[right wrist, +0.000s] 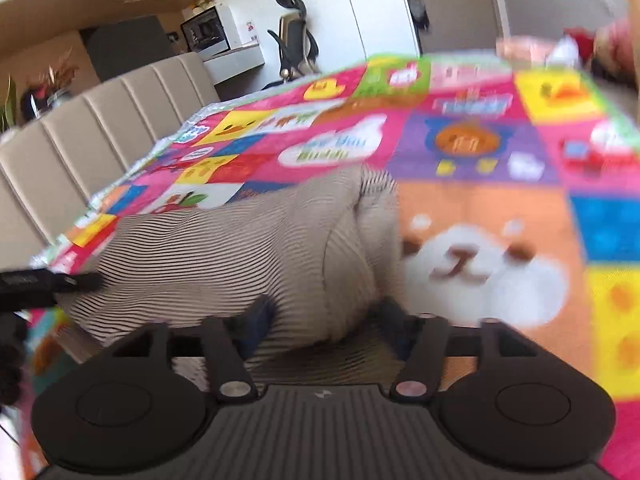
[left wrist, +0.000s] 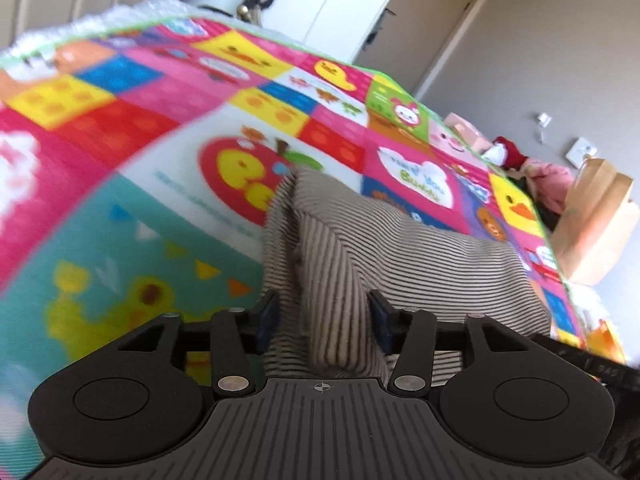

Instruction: Fold clothes

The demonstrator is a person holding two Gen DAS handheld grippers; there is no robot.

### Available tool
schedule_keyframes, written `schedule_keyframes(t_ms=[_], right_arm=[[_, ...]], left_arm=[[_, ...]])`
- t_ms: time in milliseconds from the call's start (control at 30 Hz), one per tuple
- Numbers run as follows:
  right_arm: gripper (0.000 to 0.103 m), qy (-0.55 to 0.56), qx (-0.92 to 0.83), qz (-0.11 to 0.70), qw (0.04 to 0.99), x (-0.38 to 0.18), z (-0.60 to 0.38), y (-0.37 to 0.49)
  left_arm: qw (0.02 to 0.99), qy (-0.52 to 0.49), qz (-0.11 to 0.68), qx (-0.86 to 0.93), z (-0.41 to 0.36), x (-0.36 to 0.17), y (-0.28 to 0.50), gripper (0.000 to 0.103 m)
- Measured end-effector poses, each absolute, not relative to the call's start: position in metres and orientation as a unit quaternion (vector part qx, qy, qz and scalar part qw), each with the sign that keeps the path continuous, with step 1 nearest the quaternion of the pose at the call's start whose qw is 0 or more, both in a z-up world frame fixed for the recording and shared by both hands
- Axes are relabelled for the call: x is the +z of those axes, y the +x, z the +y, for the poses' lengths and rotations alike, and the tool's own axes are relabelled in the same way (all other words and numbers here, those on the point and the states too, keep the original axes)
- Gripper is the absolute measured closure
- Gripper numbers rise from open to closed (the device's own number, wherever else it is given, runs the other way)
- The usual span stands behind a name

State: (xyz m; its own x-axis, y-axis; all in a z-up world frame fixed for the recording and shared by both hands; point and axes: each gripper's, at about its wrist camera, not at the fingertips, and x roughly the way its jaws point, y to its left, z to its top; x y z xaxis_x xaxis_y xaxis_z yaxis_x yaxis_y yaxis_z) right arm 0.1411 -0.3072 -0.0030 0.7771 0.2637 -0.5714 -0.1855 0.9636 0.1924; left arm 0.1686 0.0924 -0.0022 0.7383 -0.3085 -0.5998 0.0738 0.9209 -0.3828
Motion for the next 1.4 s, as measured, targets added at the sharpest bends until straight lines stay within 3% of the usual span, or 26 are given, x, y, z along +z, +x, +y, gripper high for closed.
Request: schedule_keyframes(t_ms=[67,200,333,400,433,467,500,633,733,867,1000,1133,1233,1400], right_arm=[[0.019,0.035,0.109,0.292,0.949,0.007,-0.306,0.144],[0.019,0.006,0.095,0.278,0.956,0.016,-0.3,0.167],[0.019,-0.032,0.071,0.333,0.94,-0.011,-0.291,0.205],[0.02,-0.013,0.072,0.345,0.936,-0.022,-0.296,0.207],[0.022,-0.001,0.076,0.35,0.934,-0.023,-0.299,0.205],[0.028,0.013,0.081,0.353,0.932,-0.023,-0.303,0.2],[0.032,0.027,0.087,0.357,0.93,-0.022,-0.306,0.195],[0.045,0.032,0.125,0.358,0.925,-0.019,-0.301,0.165],[0.045,0.032,0.168,0.36,0.917,-0.014,-0.288,0.14],[0.044,0.009,0.23,0.354,0.907,0.001,-0.27,0.116],[0.031,0.009,0.219,0.309,0.925,0.031,-0.28,0.123],[0.03,0.014,0.133,0.292,0.947,0.03,-0.302,0.172],[0.032,0.004,0.109,0.325,0.939,0.005,-0.308,0.202],[0.047,-0.011,0.118,0.361,0.925,-0.021,-0.302,0.189]], left_arm=[[0.92,-0.18,0.326,-0.12,0.097,0.014,0.159,0.039],[0.888,-0.275,0.32,-0.183,0.098,0.027,0.148,0.035],[0.808,-0.386,0.389,-0.217,0.08,-0.009,0.151,0.034],[0.798,-0.387,0.414,-0.204,0.07,-0.026,0.151,0.036],[0.804,-0.374,0.422,-0.19,0.068,-0.031,0.153,0.042],[0.811,-0.359,0.428,-0.175,0.067,-0.037,0.155,0.06],[0.817,-0.35,0.428,-0.165,0.069,-0.039,0.16,0.066],[0.841,-0.332,0.411,-0.118,0.09,-0.036,0.19,0.072],[0.872,-0.271,0.395,-0.097,0.095,-0.029,0.22,0.067],[0.902,-0.204,0.373,-0.08,0.096,-0.017,0.254,0.05],[0.899,-0.236,0.359,-0.086,0.108,-0.003,0.251,0.043],[0.856,-0.328,0.367,-0.159,0.11,-0.003,0.214,0.028],[0.837,-0.335,0.389,-0.191,0.095,-0.01,0.189,0.027],[0.839,-0.27,0.429,-0.197,0.075,-0.024,0.183,0.034]])
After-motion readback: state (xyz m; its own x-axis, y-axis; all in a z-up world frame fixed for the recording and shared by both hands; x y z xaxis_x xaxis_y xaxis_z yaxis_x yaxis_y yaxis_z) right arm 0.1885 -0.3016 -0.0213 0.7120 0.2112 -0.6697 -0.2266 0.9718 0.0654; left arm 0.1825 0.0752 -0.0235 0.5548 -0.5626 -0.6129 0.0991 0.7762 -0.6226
